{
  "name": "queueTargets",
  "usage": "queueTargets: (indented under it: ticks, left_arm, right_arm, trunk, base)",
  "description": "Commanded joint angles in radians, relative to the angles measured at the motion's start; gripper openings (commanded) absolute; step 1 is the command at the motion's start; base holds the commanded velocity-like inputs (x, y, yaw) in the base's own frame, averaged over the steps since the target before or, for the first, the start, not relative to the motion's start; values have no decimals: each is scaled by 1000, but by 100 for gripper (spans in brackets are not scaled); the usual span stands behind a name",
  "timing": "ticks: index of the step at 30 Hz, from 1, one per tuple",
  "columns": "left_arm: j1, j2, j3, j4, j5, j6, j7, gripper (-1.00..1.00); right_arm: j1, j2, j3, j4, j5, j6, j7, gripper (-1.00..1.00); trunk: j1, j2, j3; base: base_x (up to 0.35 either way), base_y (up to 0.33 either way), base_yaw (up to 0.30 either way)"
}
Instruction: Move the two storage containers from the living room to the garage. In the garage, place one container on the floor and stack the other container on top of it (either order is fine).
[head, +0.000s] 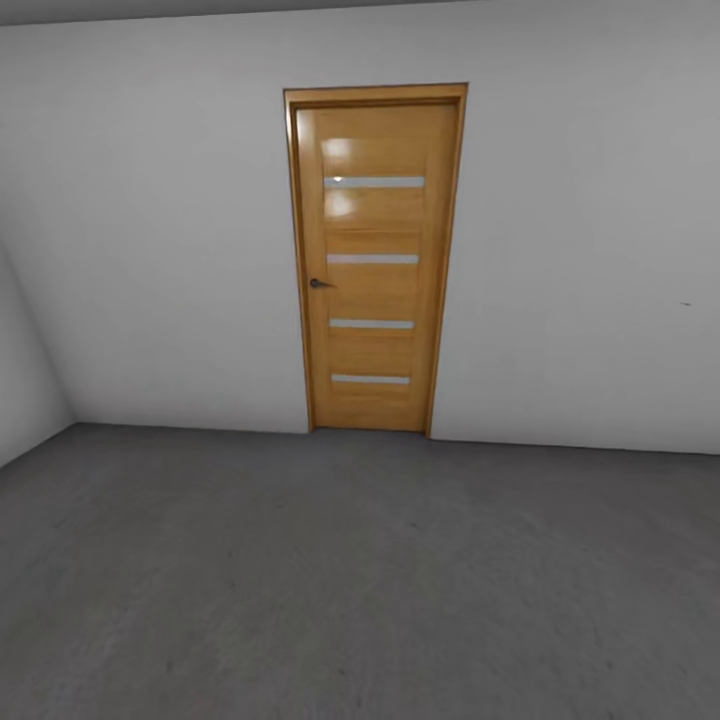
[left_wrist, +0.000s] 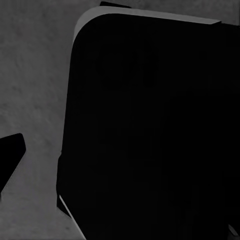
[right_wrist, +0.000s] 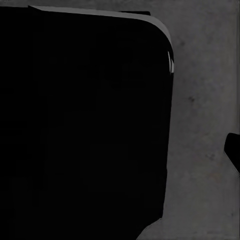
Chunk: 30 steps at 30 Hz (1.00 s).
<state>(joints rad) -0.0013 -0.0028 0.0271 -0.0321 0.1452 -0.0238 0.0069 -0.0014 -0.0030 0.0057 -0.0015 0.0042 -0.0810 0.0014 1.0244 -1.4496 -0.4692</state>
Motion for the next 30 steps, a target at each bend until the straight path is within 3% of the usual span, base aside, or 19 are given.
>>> queueTargets:
  ticks: [1, 30]
  left_arm:
    - [0, 0, 2, 0, 7, -2, 1, 100]
    - [0, 0, 2, 0, 7, -2, 1, 100]
  right_arm:
    - [0, 0, 0, 0, 0, -3, 0, 100]
    - [0, 0, -1, 1, 0, -5, -2, 100]
  trunk:
    - [1, 0, -1]
    - [1, 0, -1]
  base:
    - [325, 1, 0]
    - [325, 0, 0]
